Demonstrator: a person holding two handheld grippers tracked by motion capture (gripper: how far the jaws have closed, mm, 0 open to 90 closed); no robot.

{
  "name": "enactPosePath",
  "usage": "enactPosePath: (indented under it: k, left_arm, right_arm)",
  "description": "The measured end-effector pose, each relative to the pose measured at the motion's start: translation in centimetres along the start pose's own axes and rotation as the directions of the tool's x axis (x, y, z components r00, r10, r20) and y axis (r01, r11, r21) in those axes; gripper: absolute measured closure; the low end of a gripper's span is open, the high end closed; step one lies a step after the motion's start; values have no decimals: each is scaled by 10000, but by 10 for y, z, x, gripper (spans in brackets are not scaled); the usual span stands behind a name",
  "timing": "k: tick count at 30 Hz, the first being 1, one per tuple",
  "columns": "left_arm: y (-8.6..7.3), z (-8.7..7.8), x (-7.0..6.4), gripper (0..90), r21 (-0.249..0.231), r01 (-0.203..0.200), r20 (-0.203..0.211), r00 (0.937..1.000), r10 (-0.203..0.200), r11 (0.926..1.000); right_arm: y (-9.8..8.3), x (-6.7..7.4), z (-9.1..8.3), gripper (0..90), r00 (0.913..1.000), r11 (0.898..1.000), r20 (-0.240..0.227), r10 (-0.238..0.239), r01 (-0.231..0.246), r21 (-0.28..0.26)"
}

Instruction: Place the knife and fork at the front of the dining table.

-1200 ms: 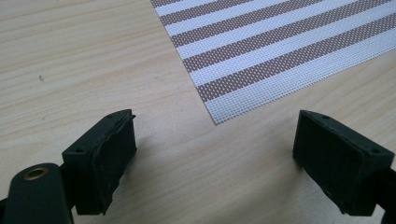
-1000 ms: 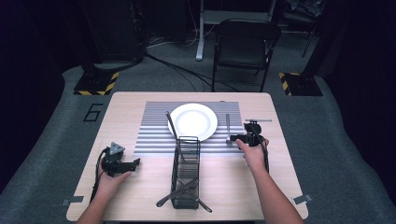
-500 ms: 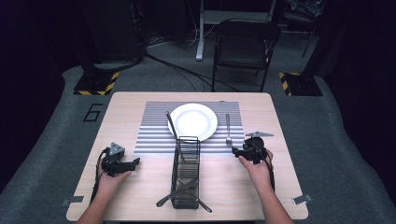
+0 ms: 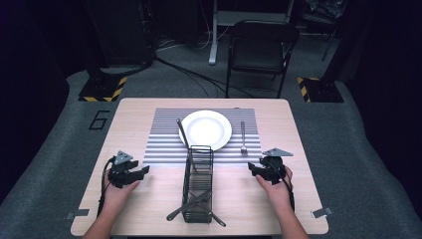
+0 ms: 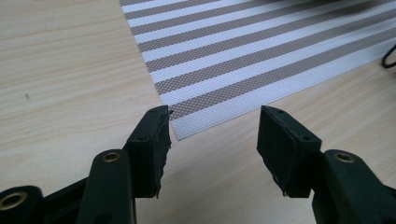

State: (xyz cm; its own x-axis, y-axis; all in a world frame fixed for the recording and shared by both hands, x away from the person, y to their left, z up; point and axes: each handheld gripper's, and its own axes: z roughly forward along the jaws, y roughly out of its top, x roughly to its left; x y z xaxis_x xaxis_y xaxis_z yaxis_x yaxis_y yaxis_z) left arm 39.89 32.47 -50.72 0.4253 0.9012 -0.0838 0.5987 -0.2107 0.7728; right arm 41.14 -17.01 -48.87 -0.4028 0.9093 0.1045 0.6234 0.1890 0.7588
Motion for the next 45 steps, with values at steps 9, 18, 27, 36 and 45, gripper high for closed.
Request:
enactPosePath:
  k: [9, 18, 27, 36, 45]
  left_arm:
    - [20, -21, -13, 458, -367, 133, 404, 9991, -118, 9992]
    - [46, -34, -27, 474, -274, -148, 791, 9967, 169, 9995]
    - [80, -44, -49, 524, -464, -814, 1450, 9856, 874, 9956]
    - [103, -43, -71, 556, -565, -1444, 1736, 9730, 1521, 9879]
    - [115, -35, -89, 563, -650, -1621, 2235, 9593, 1726, 9846]
  right_arm:
    - [-4, 3, 3, 475, 9998, 9999, -132, -145, 146, 83]
    - [-5, -1, -1, 476, 9999, 9999, -39, 104, -104, -20]
    - [-5, -4, -3, 475, 9996, 9995, 32, 281, -280, -154]
    - [-6, -5, -3, 471, 9995, 9995, 97, 294, -293, -131]
    - [-6, -5, -3, 470, 9994, 9992, 42, 338, -338, -191]
